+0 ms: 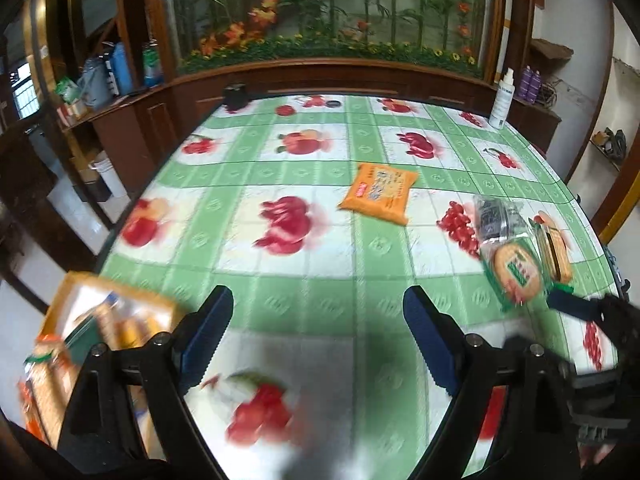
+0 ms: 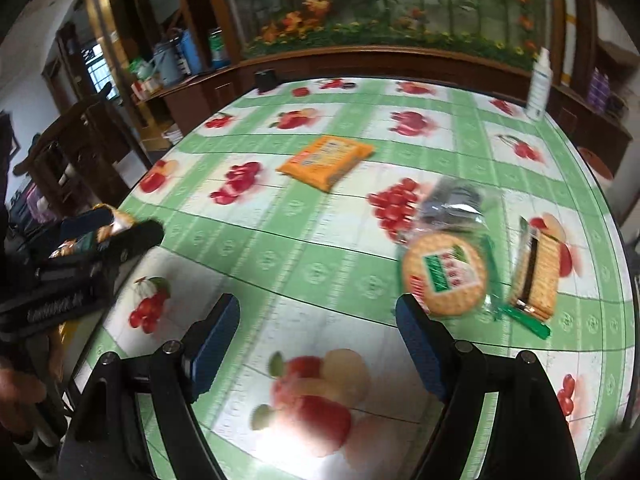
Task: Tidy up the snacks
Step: 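Grasp yellow Biscuits pack with left while right grasps clear plastic bag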
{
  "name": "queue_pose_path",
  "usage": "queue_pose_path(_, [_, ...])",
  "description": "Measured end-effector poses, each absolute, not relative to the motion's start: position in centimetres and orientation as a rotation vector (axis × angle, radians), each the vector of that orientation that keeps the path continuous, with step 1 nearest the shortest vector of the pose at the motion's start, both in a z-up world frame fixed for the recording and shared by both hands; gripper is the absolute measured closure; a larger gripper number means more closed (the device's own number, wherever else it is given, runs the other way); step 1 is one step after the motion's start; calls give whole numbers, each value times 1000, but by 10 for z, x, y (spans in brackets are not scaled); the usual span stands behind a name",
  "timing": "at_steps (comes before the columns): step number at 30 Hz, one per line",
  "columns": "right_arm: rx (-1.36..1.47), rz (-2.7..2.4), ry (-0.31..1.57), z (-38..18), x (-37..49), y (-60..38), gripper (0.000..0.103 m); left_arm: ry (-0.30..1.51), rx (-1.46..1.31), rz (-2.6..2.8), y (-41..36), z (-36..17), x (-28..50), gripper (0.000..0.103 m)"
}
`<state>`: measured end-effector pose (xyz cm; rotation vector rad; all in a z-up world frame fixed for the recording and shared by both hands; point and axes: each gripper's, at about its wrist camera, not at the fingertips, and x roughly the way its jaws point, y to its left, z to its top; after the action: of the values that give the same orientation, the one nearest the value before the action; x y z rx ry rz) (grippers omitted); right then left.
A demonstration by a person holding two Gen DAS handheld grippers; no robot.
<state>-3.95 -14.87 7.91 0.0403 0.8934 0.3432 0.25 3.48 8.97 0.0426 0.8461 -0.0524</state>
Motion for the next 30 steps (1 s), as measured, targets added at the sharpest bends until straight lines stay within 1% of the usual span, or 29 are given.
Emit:
queue_pose_path(6, [54, 315, 898, 75, -31, -171, 22, 904, 56, -132, 12, 75, 56, 16])
queue_pose_path(10, [81, 288, 901, 75, -24, -188, 22, 944, 9, -203, 5, 66, 96, 16])
queue_pose_path(15, [145, 240, 901, 74, -19, -215, 20, 991, -10, -280, -5, 51, 140, 16])
queue_pose_path(22, [168, 176, 912, 75, 0, -236, 19, 1032, 26, -286, -24, 32, 175, 16])
queue_pose_path(30, [135, 141, 946, 74, 64, -229, 18, 1059, 107, -227, -38, 13, 195, 15])
